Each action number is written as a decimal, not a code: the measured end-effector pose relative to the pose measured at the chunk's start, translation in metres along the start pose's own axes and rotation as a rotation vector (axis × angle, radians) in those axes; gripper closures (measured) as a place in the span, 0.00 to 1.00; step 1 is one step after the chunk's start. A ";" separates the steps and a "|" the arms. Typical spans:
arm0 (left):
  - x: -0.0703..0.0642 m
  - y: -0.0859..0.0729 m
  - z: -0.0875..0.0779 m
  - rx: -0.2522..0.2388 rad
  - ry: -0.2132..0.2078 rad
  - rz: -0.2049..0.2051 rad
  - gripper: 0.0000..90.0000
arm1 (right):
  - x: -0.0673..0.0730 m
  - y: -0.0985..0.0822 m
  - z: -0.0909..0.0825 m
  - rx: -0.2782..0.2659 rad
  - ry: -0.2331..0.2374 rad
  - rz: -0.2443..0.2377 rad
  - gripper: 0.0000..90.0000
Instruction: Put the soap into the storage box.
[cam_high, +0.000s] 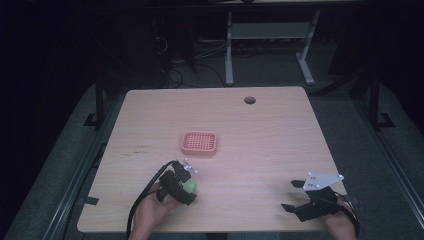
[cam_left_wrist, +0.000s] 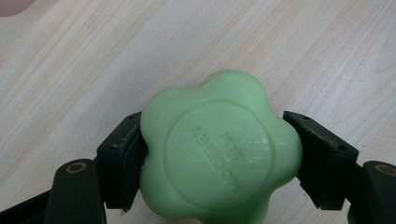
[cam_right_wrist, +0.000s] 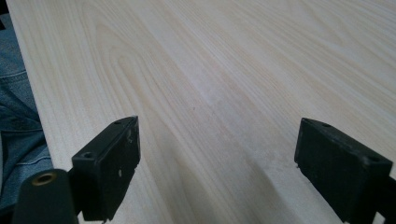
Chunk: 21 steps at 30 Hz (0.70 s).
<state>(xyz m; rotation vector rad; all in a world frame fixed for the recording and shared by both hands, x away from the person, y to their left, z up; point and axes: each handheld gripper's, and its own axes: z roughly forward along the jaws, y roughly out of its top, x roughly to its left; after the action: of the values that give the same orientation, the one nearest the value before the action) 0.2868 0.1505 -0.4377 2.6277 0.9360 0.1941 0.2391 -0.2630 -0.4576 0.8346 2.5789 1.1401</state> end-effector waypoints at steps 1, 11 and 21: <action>0.000 0.000 0.000 0.000 0.000 0.000 0.29 | 0.000 0.000 0.000 0.001 0.000 0.001 0.15; 0.004 0.001 -0.015 -0.027 -0.007 0.000 0.29 | 0.004 0.001 0.001 0.019 -0.009 0.003 0.15; 0.011 0.011 -0.016 -0.024 -0.013 -0.004 0.29 | 0.001 -0.002 -0.002 0.011 -0.017 0.011 0.15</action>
<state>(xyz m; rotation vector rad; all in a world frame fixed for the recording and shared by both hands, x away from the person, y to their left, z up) 0.2983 0.1541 -0.4188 2.6018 0.9294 0.1850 0.2370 -0.2645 -0.4575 0.8578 2.5728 1.1179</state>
